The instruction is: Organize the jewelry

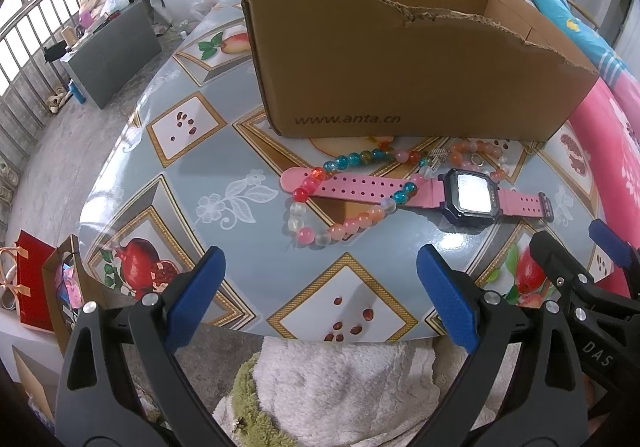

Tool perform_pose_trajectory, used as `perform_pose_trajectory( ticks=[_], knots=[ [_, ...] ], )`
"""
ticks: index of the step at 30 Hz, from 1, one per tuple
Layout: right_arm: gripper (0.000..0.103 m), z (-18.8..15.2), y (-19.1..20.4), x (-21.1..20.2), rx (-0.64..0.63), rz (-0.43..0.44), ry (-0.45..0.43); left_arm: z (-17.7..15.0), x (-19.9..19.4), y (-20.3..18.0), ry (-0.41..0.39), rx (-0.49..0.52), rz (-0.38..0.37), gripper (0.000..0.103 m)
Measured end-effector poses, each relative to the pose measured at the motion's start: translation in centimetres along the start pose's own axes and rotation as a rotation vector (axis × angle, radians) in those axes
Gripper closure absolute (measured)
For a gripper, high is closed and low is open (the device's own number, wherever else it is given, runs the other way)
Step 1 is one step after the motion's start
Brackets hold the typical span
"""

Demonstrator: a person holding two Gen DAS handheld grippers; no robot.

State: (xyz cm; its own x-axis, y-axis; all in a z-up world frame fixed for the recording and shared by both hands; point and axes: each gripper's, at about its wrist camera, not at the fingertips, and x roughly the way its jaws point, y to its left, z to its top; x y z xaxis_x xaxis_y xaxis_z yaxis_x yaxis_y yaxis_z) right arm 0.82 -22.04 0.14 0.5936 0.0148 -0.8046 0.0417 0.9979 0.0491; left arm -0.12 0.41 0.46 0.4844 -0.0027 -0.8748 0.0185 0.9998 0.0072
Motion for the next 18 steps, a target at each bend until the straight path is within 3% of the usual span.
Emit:
perform_pose_trajectory(
  ticks=[18],
  knots=[
    [0.005,0.19,-0.06,-0.43,-0.002,-0.003,-0.005,0.02,-0.14,0.25,-0.005,-0.001,0.001,0.010]
  ],
)
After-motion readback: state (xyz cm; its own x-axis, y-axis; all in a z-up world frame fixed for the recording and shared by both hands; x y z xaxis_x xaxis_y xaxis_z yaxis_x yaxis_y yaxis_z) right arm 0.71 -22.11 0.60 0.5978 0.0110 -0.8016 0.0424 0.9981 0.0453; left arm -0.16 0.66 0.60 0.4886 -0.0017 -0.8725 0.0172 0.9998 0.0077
